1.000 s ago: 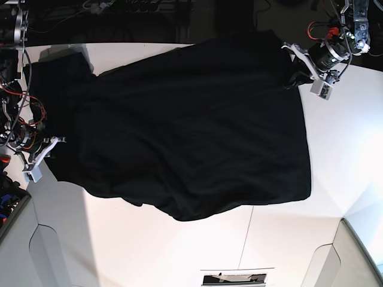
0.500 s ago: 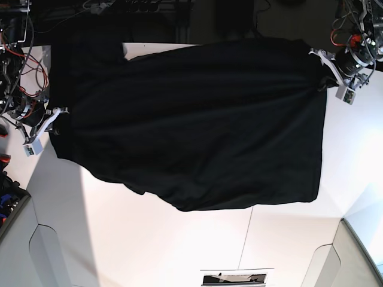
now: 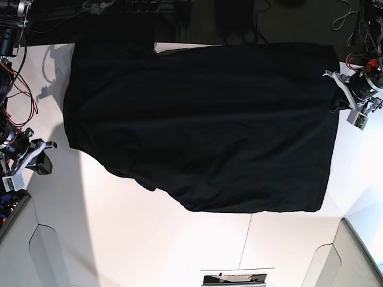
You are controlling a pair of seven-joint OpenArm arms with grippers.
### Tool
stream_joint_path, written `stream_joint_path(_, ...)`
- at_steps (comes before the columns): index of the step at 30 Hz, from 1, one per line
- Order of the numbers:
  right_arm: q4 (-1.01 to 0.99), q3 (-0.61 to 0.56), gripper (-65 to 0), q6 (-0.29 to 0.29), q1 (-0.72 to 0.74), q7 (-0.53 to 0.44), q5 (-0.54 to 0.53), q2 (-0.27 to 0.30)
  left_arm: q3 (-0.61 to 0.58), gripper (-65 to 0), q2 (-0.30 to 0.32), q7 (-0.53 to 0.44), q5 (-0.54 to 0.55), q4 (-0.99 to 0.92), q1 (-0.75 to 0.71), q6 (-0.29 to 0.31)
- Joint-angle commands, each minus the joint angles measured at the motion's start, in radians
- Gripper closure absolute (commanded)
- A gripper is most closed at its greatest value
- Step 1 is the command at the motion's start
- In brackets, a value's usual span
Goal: Layout the t-shirt on the table in an organized manner, then fold the t-shirt properly
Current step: 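Hold the shirt with both grippers and pull it apart to flatten, then release the shirt with the right gripper and regrasp its hem corner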
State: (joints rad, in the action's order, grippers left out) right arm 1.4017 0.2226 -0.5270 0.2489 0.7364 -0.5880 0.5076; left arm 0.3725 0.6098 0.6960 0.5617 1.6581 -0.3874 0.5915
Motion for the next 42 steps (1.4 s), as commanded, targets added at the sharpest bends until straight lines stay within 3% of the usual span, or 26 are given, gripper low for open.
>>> stream_joint_path(1,0.005,0.008,0.0,0.000,0.055,-0.039,-0.022,0.002,0.008,0.0,0.019,-0.014,0.027,0.014,0.005,0.016)
stream_joint_path(3,-0.040,0.000,-0.1,-0.001,0.116,-0.071,-0.022,-0.031,0.008,0.0,0.019,-0.008,0.054,0.014,0.004,0.049)
stream_joint_path(6,-0.157,-0.039,-15.3,-0.001,0.216,-0.137,-0.021,-0.079,0.008,0.0,0.019,0.023,0.079,0.014,-0.006,0.049)
stream_joint_path(9,-0.303,-0.095,-25.1,-0.001,0.318,-0.195,-0.003,-0.135,0.008,0.0,0.019,0.026,0.079,0.014,-0.037,0.049)
stream_joint_path(13,-0.504,-0.180,-29.6,-0.001,0.434,-0.253,0.085,-0.230,0.008,0.0,0.019,0.026,0.099,0.014,-0.066,0.049)
stream_joint_path(19,-0.764,-0.269,-29.6,-0.002,0.496,-0.338,0.154,-0.369,0.008,0.0,0.013,0.026,0.101,0.013,-0.073,0.049)
stream_joint_path(23,-0.828,-0.290,-29.6,-0.002,0.492,-0.341,0.188,-0.416,0.008,0.0,0.004,0.027,0.101,0.013,-0.074,0.049)
stream_joint_path(30,-0.827,-0.289,-28.6,-0.003,0.484,-0.336,0.188,-0.402,0.008,0.0,0.002,0.026,0.101,0.013,-0.083,0.049)
stream_joint_path(32,-0.827,-0.289,-17.3,-0.006,0.481,-0.333,0.188,-0.402,0.008,0.0,0.002,0.026,0.112,0.014,-0.083,0.049)
stream_joint_path(34,-0.826,-0.289,0.0,-0.026,0.475,-0.333,0.188,-0.399,0.008,0.0,0.002,0.026,0.119,0.014,-0.083,0.049)
stream_joint_path(42,-0.756,-0.241,0.0,-0.030,0.470,-0.336,0.188,-0.352,0.008,0.0,0.002,0.024,0.115,0.013,-0.081,0.049)
